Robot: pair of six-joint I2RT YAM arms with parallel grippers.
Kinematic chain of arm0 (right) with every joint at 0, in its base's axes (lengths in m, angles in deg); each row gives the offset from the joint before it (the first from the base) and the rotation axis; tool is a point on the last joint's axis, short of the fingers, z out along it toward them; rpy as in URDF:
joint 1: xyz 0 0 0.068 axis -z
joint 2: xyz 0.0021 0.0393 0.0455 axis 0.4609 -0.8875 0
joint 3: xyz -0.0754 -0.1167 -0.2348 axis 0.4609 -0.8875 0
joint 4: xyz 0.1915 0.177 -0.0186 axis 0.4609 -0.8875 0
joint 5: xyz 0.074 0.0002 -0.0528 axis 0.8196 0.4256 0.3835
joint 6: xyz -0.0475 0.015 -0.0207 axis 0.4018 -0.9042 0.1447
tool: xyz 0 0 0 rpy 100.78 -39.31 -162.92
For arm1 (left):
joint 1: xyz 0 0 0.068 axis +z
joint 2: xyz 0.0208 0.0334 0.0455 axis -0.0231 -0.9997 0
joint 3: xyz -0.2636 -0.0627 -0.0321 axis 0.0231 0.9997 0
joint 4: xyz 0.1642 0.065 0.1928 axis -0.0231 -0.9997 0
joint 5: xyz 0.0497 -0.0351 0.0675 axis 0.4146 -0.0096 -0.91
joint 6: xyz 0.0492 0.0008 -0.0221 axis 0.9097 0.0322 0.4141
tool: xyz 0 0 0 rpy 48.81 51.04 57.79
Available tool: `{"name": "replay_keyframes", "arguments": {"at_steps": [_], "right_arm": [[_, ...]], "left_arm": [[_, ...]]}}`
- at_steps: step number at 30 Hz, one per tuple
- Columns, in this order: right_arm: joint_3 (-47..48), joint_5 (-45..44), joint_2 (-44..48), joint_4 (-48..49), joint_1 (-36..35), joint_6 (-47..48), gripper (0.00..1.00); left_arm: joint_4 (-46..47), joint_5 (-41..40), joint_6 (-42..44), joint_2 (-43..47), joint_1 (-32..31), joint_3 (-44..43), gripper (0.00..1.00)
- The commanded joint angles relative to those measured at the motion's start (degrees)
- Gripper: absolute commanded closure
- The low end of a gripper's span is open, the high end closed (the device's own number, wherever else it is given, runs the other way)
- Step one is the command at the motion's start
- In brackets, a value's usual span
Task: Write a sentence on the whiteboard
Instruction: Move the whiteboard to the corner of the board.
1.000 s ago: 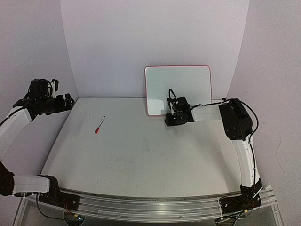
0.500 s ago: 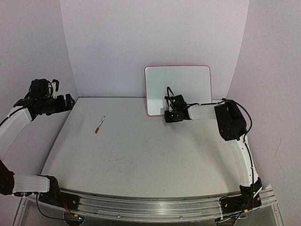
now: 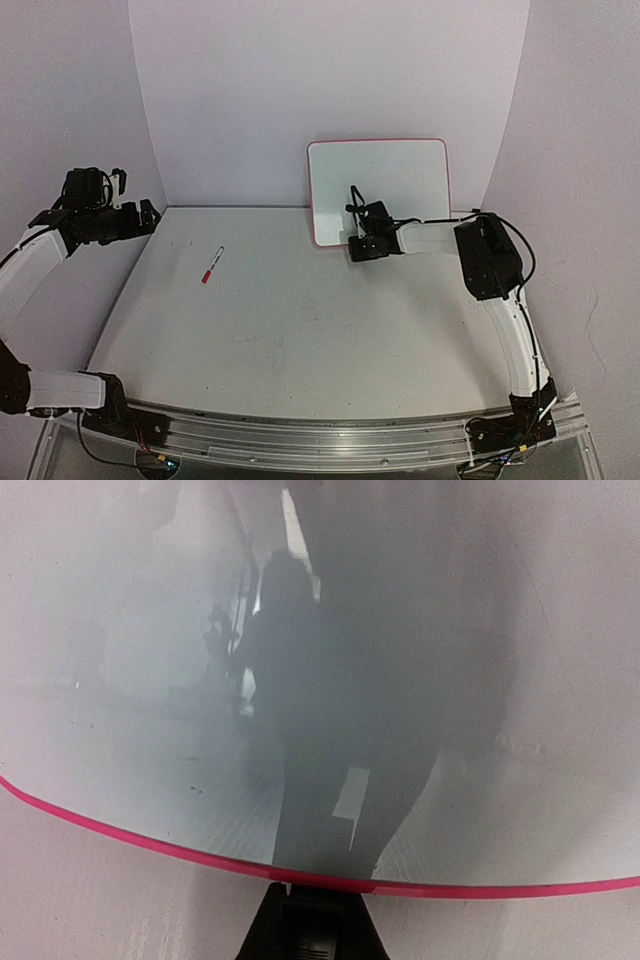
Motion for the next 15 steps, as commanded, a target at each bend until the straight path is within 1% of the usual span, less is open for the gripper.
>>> {"name": "replay_keyframes", "arguments": {"at_steps": [1,4,9,15], "right_arm": [[-2.6,-1.2,1.8,0.9,-1.2,0.4,1.0],[-6.7,-3.6,4.4,2.3,-2.5,-1.2,1.0],[-13.5,-2.1,8.1,5.1,-4.0,-6.9,1.0],[-19.1,-3.1,12.5,6.7,-8.0,-10.5,1.0]], "left_arm": [[1.4,0.7,0.2,0.1,0.0,-0.4,0.01],[1.5,0.8,0.1,0.2,0.1,-0.5,0.01],[1.6,1.1,0.2,0.4,0.0,-0.3,0.01],[1.7,0.9,0.3,0.7,0.1,-0.2,0.0]]}}
